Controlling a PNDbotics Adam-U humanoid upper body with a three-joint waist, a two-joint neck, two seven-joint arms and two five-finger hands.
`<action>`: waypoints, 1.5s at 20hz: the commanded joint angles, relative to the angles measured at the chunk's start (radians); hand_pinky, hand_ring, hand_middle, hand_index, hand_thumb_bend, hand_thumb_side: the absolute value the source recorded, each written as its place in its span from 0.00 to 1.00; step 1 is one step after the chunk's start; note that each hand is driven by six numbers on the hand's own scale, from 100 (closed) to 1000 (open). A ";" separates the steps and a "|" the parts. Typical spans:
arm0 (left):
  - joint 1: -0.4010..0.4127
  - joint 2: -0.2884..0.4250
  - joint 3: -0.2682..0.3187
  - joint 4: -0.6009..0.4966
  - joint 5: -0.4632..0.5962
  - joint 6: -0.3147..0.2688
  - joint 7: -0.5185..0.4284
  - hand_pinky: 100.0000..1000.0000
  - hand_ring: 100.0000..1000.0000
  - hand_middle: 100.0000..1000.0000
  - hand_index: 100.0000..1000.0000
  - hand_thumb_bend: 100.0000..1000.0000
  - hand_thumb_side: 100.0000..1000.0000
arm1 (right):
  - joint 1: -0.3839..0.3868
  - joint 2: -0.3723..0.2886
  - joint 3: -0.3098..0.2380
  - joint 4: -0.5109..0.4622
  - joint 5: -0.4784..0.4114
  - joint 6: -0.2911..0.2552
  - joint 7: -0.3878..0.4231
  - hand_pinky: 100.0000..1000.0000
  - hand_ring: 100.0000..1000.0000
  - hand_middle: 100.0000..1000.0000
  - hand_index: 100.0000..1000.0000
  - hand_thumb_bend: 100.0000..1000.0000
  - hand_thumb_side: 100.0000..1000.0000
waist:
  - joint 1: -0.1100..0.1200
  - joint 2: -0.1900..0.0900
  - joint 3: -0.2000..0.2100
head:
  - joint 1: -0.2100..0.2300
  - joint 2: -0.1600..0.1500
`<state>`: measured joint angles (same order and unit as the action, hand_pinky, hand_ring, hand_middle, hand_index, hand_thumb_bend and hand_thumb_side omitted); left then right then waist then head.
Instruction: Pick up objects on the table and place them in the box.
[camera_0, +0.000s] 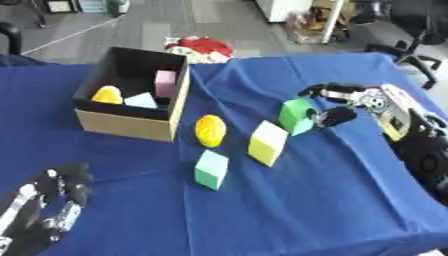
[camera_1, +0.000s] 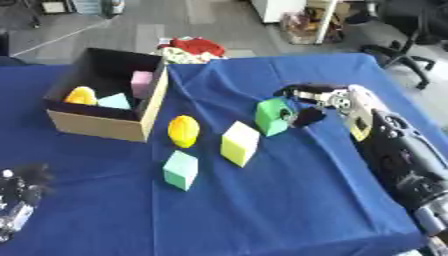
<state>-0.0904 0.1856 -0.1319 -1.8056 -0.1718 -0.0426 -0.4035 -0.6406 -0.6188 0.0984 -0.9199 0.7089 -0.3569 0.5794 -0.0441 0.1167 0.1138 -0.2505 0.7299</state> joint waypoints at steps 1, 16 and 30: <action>-0.006 0.013 0.004 -0.012 0.005 0.002 0.002 0.71 0.58 0.62 0.80 0.04 0.39 | -0.021 -0.028 0.005 0.021 -0.040 -0.027 0.064 0.96 0.94 0.95 1.00 0.00 0.54 | -0.010 -0.027 0.001 | -0.005 0.003; -0.005 0.017 0.003 -0.010 0.006 0.005 0.003 0.71 0.58 0.62 0.80 0.02 0.40 | -0.026 -0.085 0.078 -0.050 -0.246 -0.076 0.260 0.98 0.96 0.97 1.00 0.19 0.40 | -0.016 -0.033 -0.002 | -0.012 0.006; -0.006 0.013 0.001 -0.010 0.010 0.007 0.002 0.71 0.58 0.62 0.80 0.01 0.41 | -0.068 0.011 0.100 -0.040 0.139 -0.146 -0.039 0.87 0.83 0.70 0.83 0.26 0.00 | -0.004 -0.034 0.003 | -0.020 0.006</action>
<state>-0.0884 0.1857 -0.1325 -1.8002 -0.1678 -0.0369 -0.4020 -0.6921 -0.6022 0.2057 -0.9701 0.8184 -0.5002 0.5703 -0.0451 0.1088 0.1156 -0.2675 0.7385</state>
